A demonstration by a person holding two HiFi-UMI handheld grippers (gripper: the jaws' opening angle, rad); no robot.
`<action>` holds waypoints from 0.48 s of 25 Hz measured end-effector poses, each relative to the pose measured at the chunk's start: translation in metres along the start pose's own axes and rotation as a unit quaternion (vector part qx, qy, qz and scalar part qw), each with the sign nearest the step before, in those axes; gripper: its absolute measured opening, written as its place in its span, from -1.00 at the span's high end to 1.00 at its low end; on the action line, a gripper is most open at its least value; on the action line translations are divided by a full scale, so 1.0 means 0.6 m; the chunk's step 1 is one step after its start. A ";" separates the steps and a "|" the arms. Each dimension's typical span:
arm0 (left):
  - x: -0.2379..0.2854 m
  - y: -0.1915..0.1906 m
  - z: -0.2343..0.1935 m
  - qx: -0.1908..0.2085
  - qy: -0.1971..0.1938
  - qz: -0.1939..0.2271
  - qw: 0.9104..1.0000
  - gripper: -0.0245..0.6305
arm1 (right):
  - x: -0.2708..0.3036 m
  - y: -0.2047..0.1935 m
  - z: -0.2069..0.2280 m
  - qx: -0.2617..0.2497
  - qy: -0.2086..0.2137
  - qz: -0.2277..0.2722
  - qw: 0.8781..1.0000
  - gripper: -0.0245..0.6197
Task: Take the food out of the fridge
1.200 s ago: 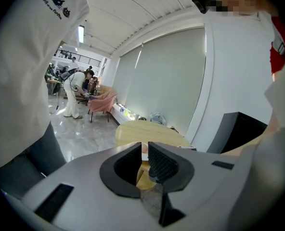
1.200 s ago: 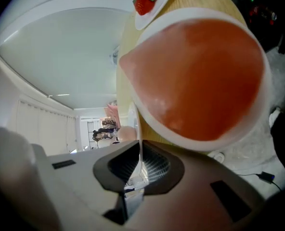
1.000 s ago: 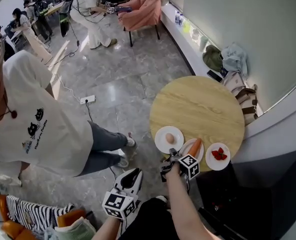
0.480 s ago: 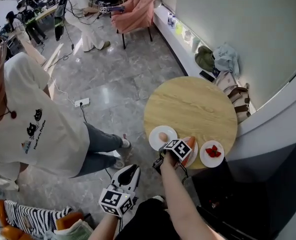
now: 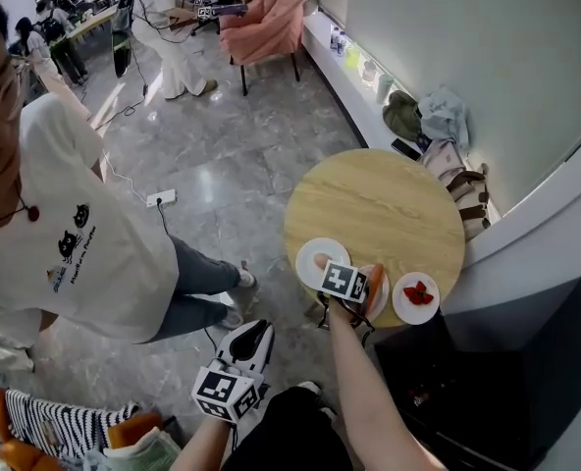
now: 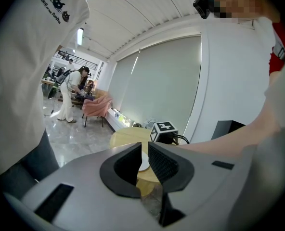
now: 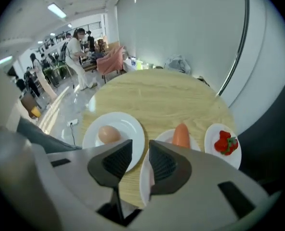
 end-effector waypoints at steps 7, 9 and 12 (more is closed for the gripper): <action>-0.013 0.021 0.015 -0.002 -0.012 0.012 1.000 0.78 | -0.183 -0.048 -0.005 0.072 0.213 0.168 0.960 0.87; -0.014 0.022 0.031 0.001 -0.025 0.009 1.000 0.78 | -0.255 -0.085 -0.005 0.102 0.284 0.197 0.933 0.89; -0.023 0.024 0.064 0.000 -0.045 0.008 0.999 0.78 | -0.351 -0.141 0.006 0.114 0.335 0.240 0.904 0.89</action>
Point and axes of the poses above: the fingertips, and each gripper's own axes: x forward along the fingers, z to its right, y out of its top, the point moved 8 cm from there along -x, backward along the fingers, and after that the axes turned 7 degrees about y, right-handed, at the moved point
